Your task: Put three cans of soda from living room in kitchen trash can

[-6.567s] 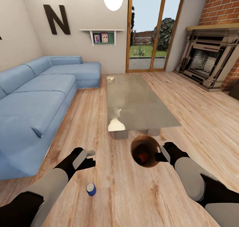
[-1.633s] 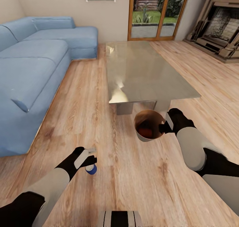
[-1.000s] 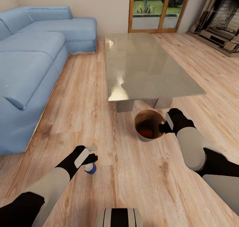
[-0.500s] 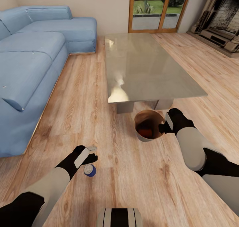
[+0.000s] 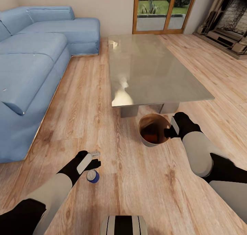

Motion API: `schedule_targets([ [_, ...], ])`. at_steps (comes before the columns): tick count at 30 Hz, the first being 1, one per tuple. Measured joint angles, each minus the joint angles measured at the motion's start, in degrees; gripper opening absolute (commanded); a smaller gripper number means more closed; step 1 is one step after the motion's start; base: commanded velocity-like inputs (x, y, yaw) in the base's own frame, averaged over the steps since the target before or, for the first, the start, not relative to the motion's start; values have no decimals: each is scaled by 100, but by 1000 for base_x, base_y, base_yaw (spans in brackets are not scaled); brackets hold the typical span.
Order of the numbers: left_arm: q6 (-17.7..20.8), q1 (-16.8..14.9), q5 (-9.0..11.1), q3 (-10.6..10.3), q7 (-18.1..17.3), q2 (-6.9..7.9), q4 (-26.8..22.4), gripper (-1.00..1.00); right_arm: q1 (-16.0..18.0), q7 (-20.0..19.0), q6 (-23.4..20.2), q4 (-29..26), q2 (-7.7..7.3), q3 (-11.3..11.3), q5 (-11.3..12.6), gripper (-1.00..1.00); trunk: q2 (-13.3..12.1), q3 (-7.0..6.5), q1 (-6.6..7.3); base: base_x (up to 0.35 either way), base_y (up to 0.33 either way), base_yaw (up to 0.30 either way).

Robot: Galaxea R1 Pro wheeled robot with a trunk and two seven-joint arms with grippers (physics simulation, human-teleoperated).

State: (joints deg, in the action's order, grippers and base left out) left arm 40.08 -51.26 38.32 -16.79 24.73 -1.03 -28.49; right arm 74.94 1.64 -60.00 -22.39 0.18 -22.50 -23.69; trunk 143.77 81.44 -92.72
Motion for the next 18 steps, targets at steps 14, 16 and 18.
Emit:
schedule_targets([
  [14, 8, -2, 9, 2, -27, -2, 3, 100, -1, -1, 0, 2, -5, -4, 7, -100, 12, 199, -24, 0, 0, 0],
  [16, 8, -3, 9, 1, -28, -1, 2, 100, -2, -1, 0, 2, -7, -4, 8, -100, 14, 243, -29, 0, 0, 0],
  [18, 9, -2, 9, 1, -28, 0, 1, 100, -2, 1, 0, 2, -7, -3, -3, -100, 17, 288, -34, 0, 0, 0],
])
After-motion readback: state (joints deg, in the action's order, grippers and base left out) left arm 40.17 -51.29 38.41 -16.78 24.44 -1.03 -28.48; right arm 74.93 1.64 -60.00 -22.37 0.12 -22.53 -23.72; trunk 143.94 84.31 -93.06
